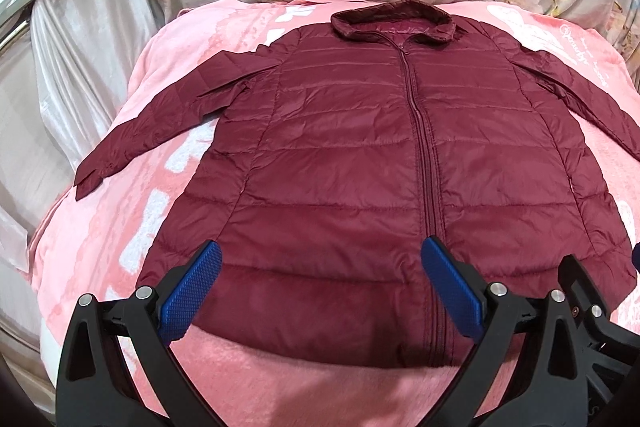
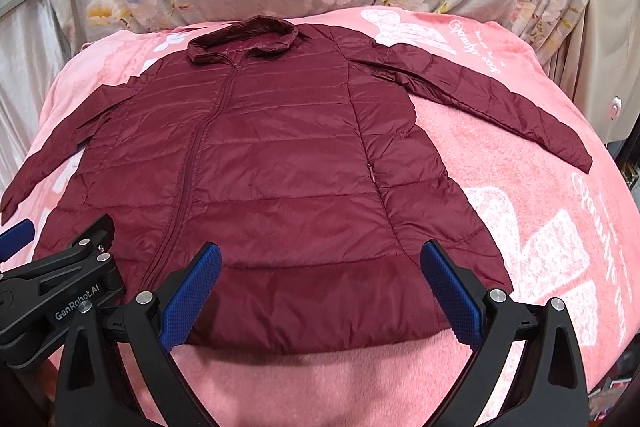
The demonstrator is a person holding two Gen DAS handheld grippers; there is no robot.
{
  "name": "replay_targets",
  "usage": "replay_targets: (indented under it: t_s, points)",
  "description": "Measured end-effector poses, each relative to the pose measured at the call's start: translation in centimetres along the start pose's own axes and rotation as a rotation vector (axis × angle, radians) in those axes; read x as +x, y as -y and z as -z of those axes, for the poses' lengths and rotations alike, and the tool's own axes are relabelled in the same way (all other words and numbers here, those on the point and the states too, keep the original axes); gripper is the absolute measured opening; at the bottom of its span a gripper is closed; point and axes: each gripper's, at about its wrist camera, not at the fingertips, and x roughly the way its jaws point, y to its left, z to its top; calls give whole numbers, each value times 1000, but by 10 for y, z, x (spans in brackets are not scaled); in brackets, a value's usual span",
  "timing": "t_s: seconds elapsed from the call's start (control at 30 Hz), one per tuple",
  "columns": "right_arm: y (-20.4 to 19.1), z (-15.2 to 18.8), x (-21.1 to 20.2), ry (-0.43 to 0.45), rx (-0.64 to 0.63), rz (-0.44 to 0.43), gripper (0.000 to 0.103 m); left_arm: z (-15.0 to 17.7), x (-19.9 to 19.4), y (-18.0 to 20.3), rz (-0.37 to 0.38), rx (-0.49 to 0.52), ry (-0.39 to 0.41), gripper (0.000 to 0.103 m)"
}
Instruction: Fold large clothes
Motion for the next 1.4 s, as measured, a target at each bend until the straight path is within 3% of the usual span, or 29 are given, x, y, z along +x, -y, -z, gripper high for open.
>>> replay_targets:
  t_s: [0.17, 0.27, 0.47, 0.6, 0.83, 1.4]
  points:
    - [15, -10, 15, -26, 21, -33, 98, -9, 11, 7, 0, 8, -21, 98]
    - [52, -24, 24, -10, 84, -52, 98, -15, 17, 4, 1, -2, -28, 98]
    - [183, -55, 56, -28, 385, 69, 98, -25, 37, -18, -36, -51, -51, 98]
    - [223, -69, 66, -64, 407, 189, 98, -28, 47, -22, -47, -58, -66, 98]
    - [241, -79, 63, -60, 416, 237, 98, -28, 56, -14, -39, -31, -90, 98]
    - [224, -97, 72, -54, 334, 259, 98, -30, 58, 0, -43, -14, -92, 98]
